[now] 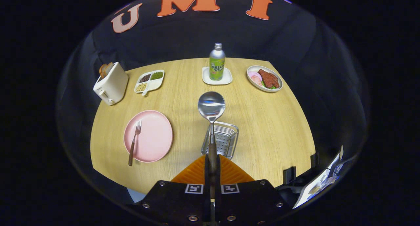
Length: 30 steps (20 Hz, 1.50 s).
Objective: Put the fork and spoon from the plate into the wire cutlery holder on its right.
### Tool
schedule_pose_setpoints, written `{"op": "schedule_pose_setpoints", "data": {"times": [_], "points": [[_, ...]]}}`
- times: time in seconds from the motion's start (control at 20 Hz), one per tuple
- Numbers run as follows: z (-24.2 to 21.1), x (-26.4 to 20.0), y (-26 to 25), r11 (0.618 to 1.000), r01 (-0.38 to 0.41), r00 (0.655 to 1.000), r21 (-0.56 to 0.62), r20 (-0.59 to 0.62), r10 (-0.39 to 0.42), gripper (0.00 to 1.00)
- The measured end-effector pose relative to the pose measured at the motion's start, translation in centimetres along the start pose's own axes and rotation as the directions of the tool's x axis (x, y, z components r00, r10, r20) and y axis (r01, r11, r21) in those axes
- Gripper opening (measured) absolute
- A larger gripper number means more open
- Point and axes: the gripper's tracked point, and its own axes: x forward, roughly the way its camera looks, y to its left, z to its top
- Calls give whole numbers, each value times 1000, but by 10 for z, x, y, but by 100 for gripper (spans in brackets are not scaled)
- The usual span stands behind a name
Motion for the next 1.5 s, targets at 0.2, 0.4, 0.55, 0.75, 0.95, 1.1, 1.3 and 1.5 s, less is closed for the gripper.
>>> {"op": "schedule_pose_setpoints", "data": {"times": [0.2,0.4,0.55,0.75,0.95,1.1,1.3,1.5], "points": [[-16,5,-10,999,-30,995,-22,-91,28,5],[-29,10,-16,998,-42,983,-43,-179,33,5],[-35,14,-18,996,-65,970,-54,-238,50,5],[-42,20,-25,992,-104,940,-69,-333,76,5],[-44,31,-33,986,-135,903,-100,-423,81,6],[-43,39,-35,982,-158,876,-105,-474,90,6],[-38,49,-34,978,-176,861,-115,-500,96,8],[-19,54,-24,975,-206,878,-81,-455,148,10]]}}
